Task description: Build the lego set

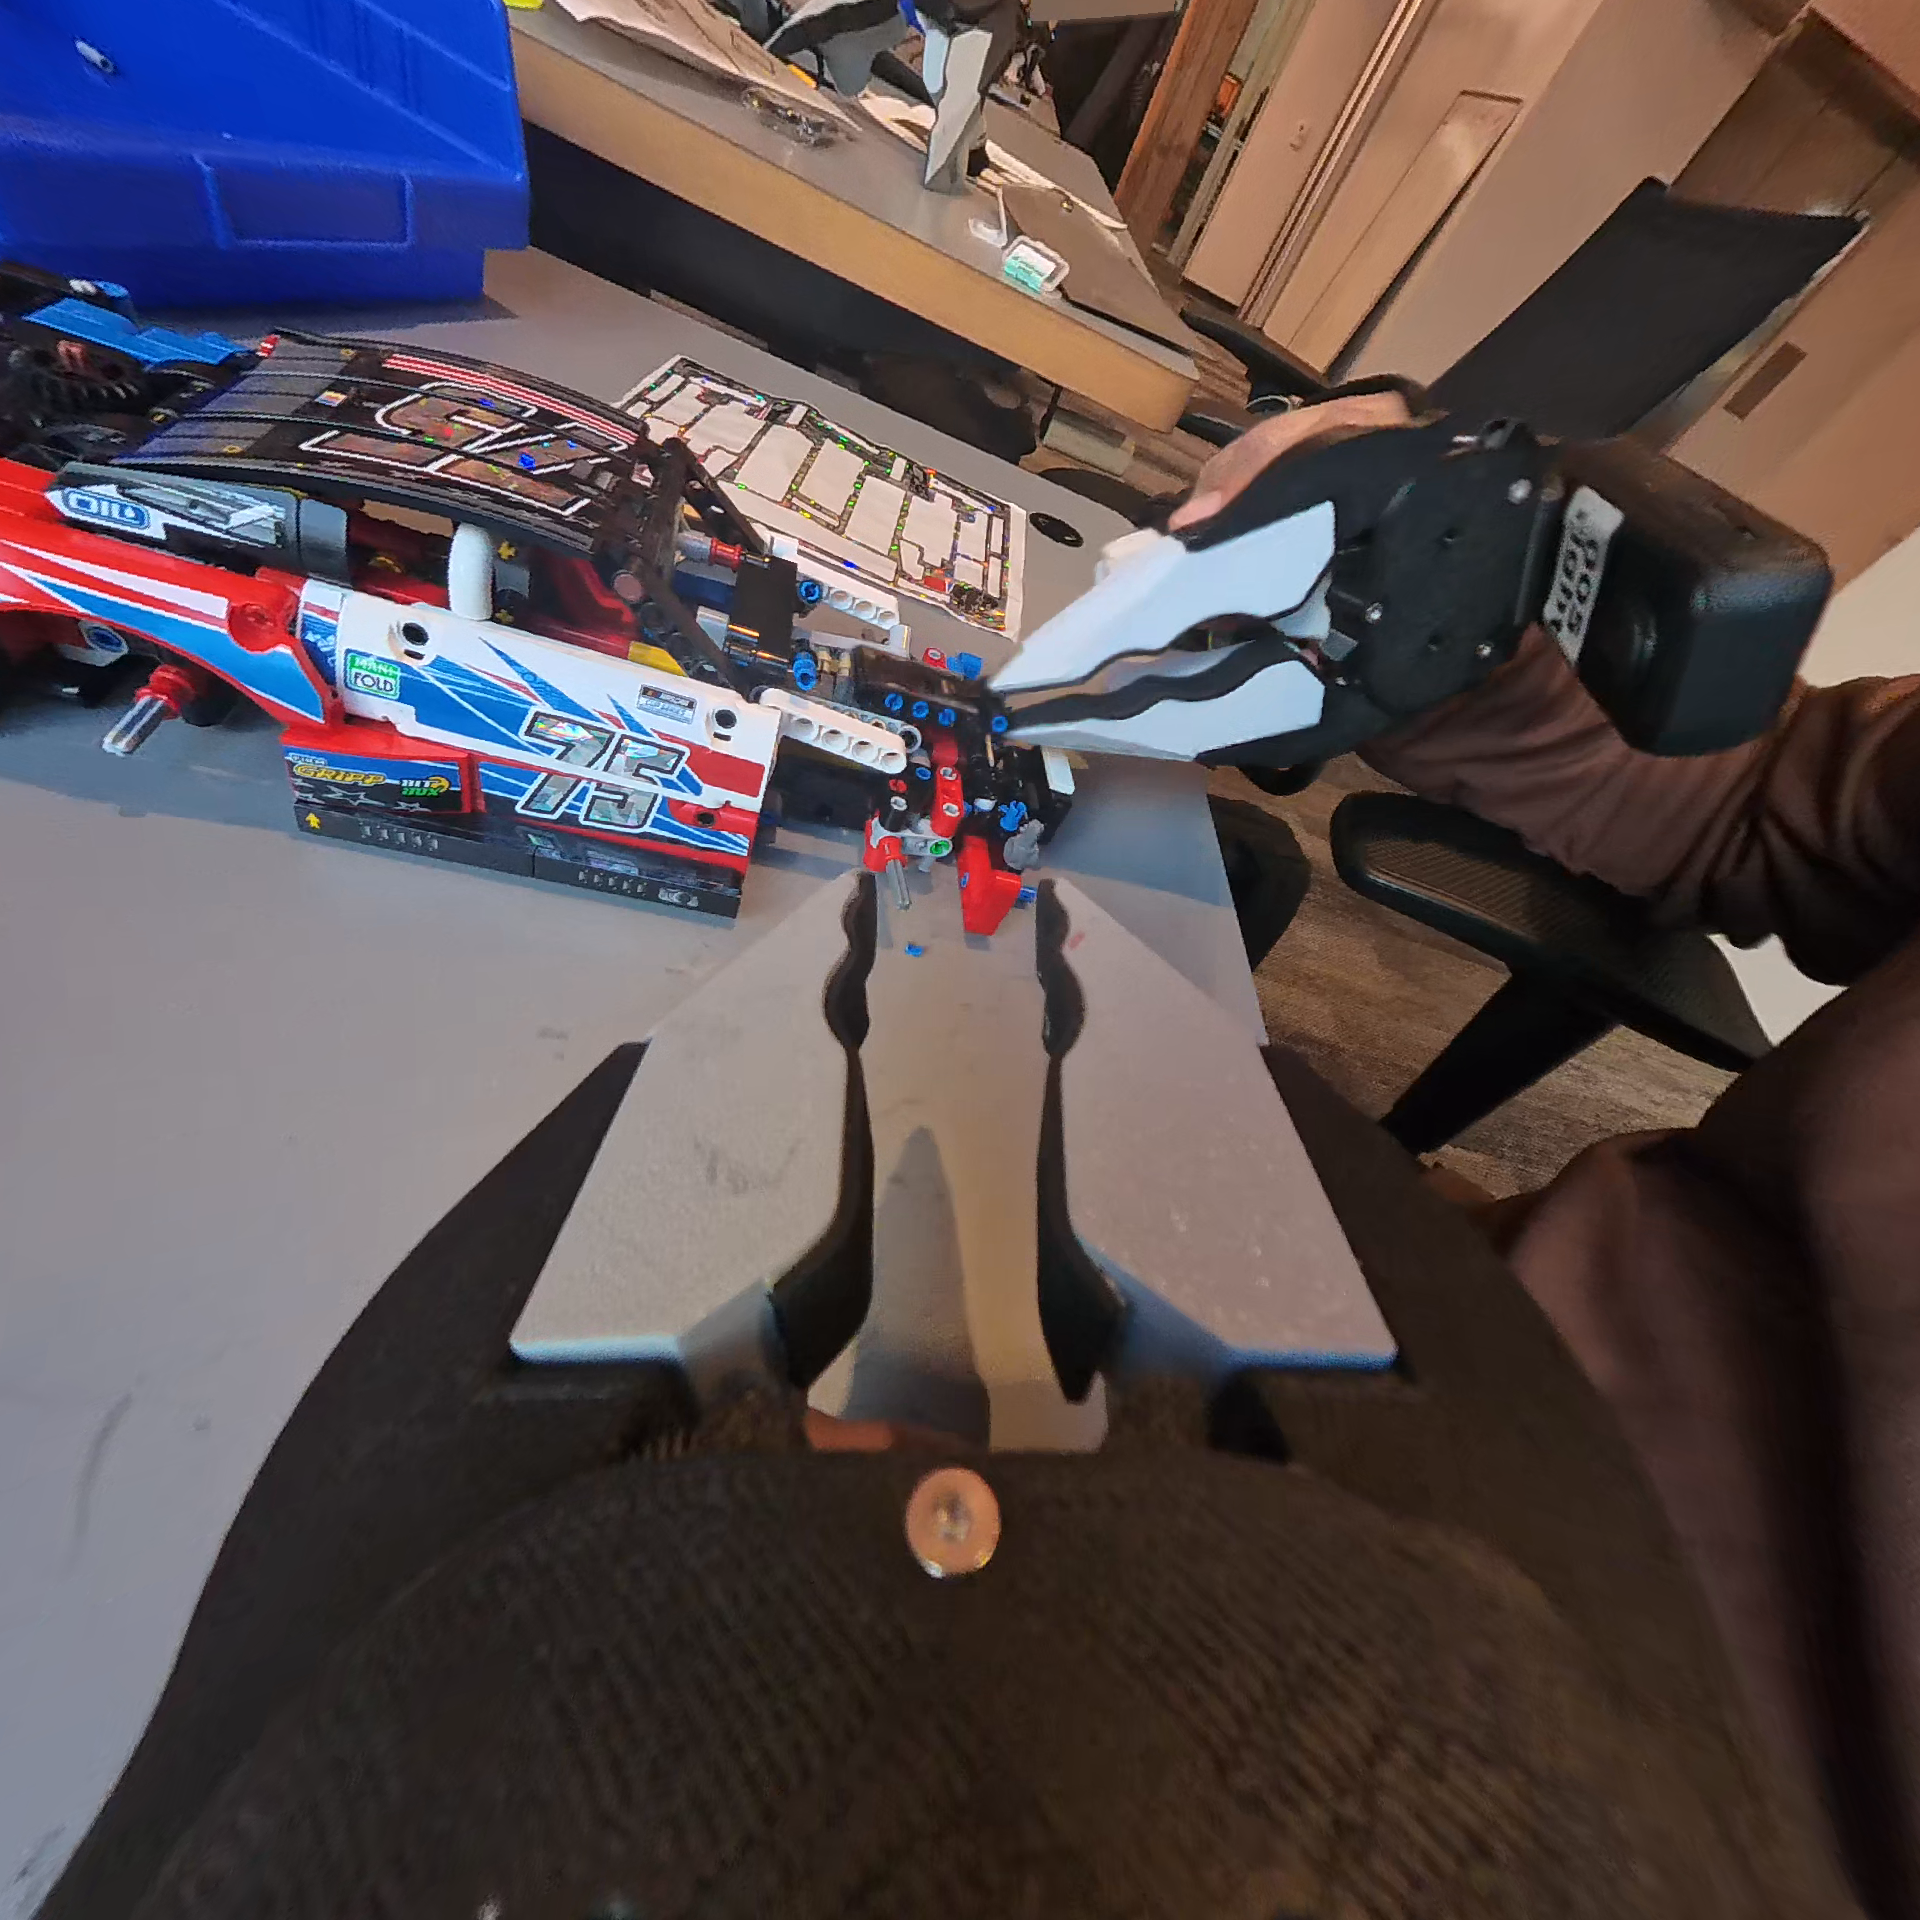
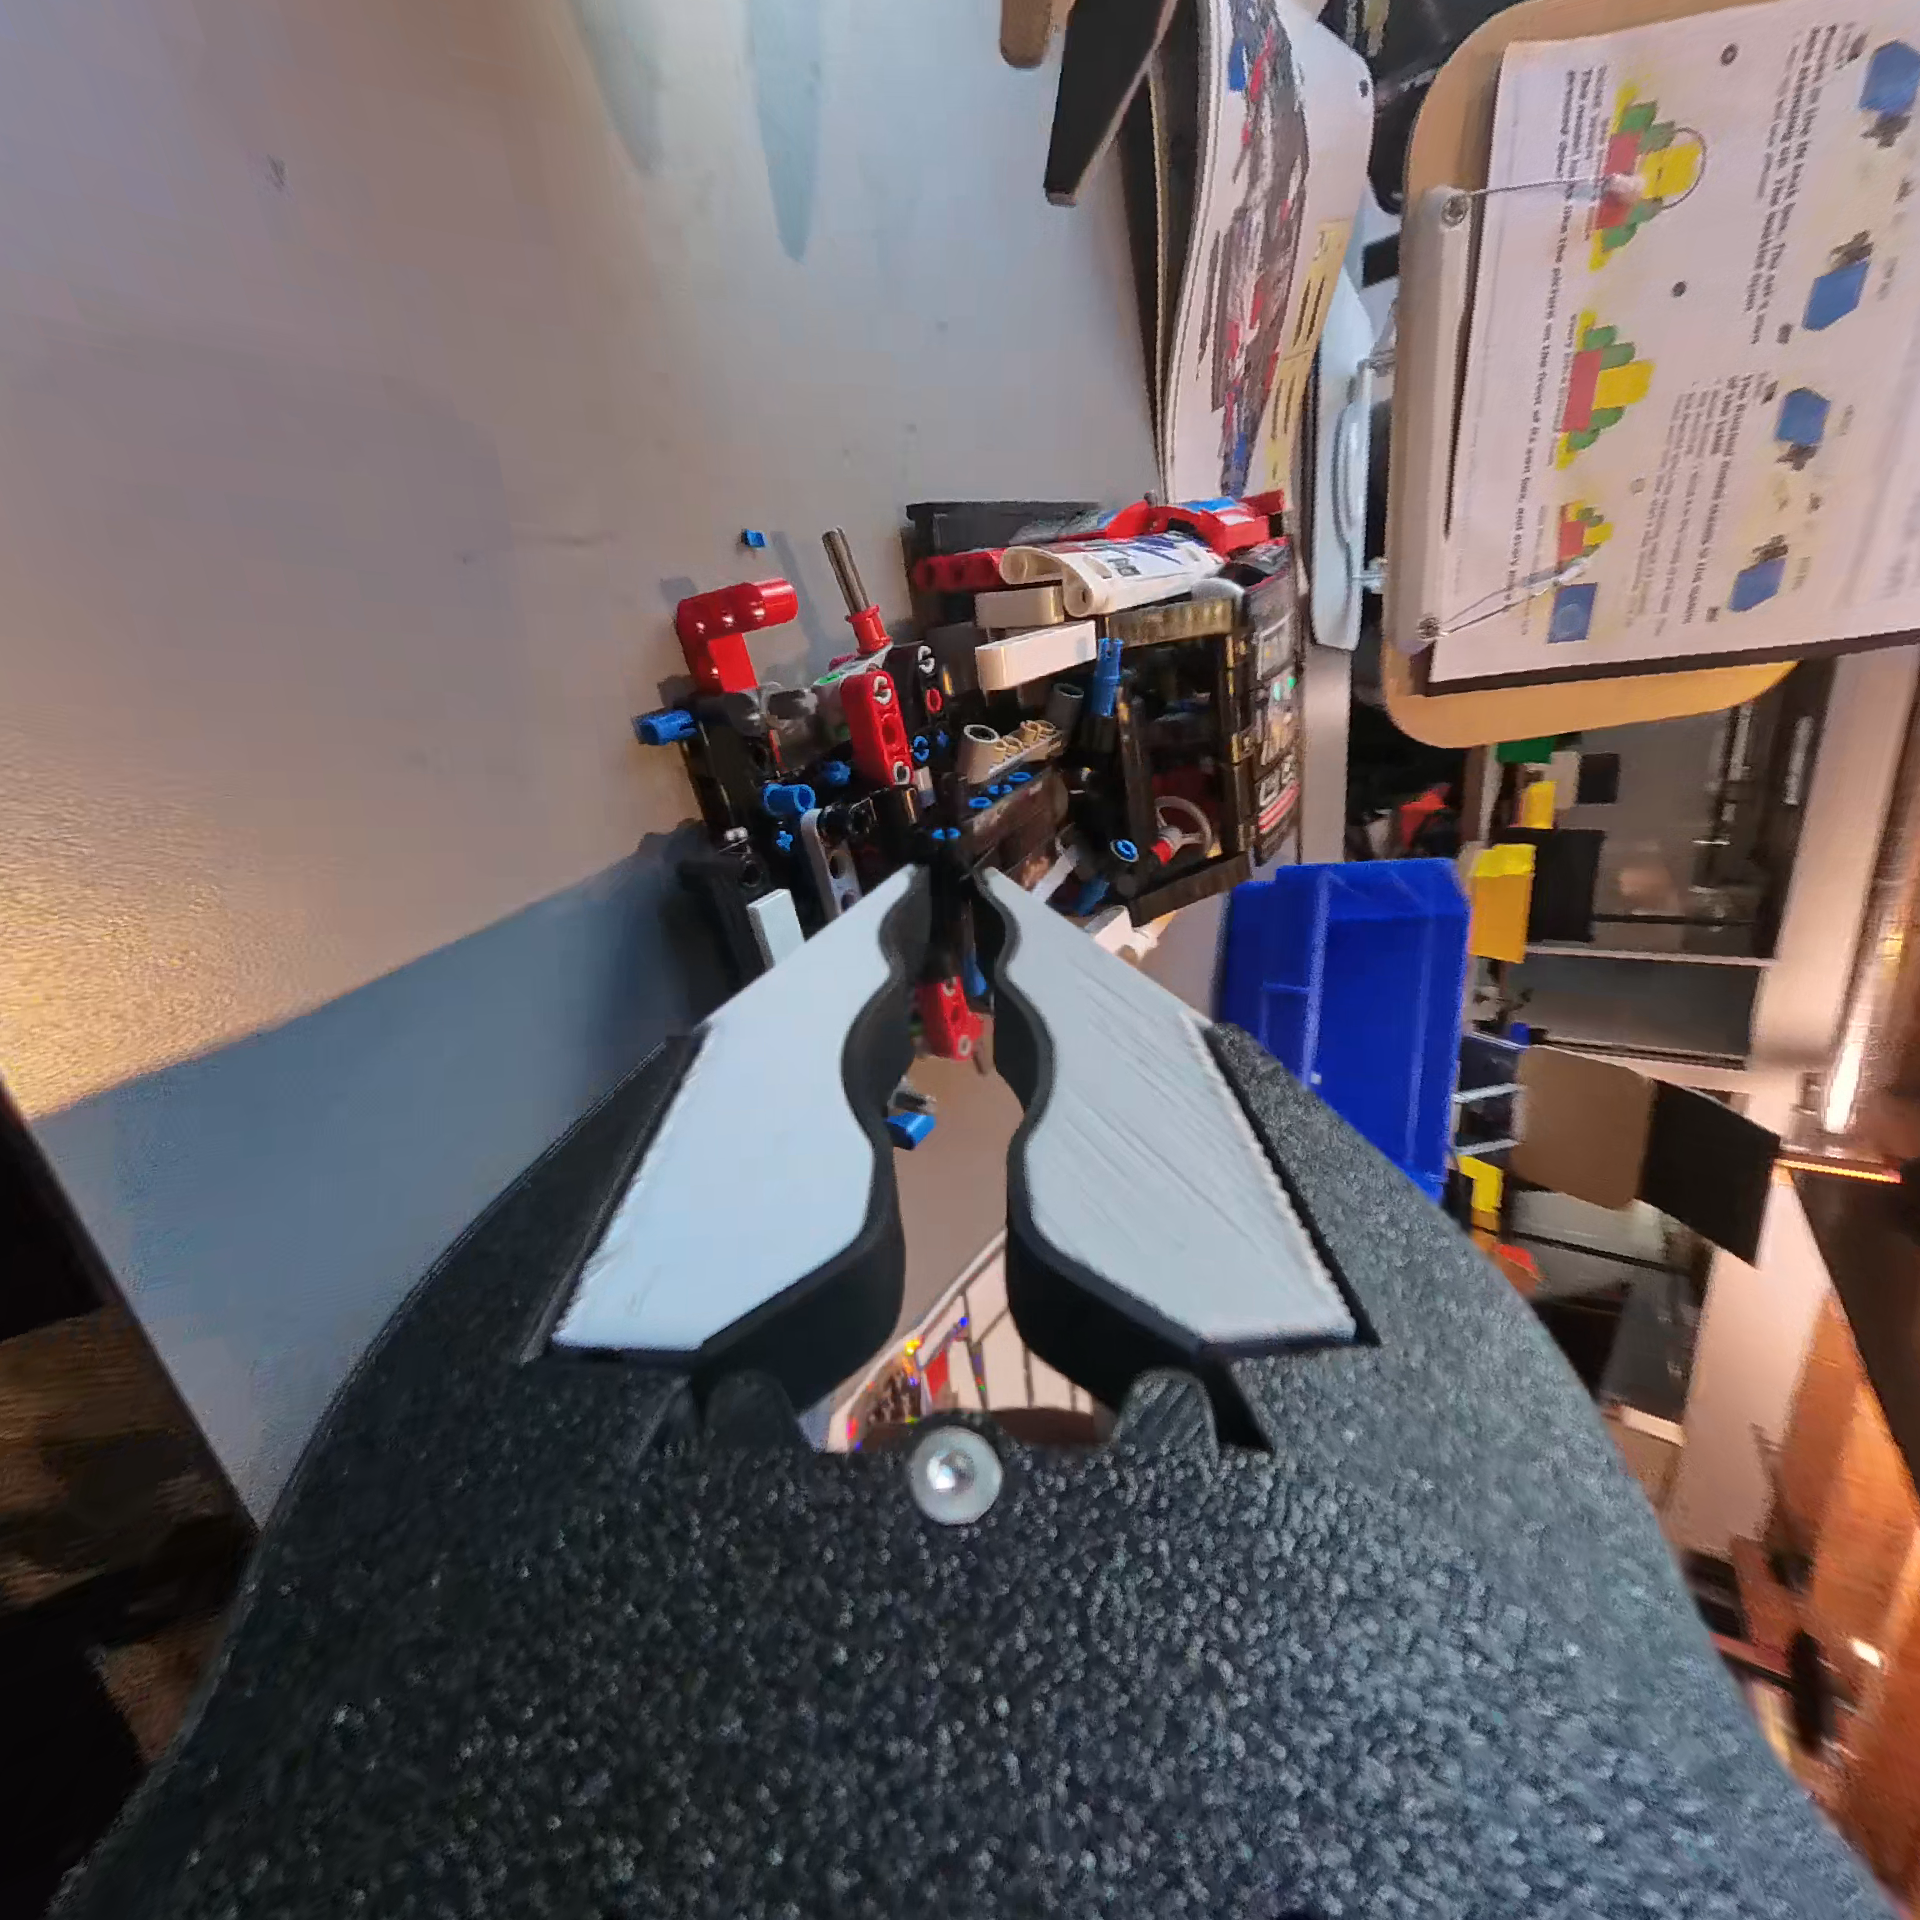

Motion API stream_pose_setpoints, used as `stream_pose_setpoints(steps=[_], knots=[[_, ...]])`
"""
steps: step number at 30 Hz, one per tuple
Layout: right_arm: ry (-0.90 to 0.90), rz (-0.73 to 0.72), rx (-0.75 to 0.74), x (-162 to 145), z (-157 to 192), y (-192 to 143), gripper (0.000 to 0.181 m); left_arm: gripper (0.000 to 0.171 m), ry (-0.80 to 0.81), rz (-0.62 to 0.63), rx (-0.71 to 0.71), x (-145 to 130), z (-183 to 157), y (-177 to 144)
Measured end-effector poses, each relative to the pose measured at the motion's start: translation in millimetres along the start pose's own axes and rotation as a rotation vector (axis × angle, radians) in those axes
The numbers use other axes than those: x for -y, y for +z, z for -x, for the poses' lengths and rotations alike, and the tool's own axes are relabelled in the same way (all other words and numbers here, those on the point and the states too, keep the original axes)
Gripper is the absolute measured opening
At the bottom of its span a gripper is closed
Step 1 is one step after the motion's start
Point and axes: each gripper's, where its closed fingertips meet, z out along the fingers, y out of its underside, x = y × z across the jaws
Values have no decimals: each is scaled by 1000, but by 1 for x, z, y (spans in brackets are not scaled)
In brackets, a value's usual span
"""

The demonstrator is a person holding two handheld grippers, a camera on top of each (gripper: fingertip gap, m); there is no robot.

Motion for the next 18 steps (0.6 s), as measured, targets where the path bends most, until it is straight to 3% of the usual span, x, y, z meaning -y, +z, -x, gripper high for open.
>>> stream_pose_setpoints(steps=[8,18], knots=[[-101,55,-172,-1,-11,-8,7,28,-9,35,34,-4,5,4],[-18,47,-444,-8,-47,-19,7,25,79,149,-49,-20,-18,18]])
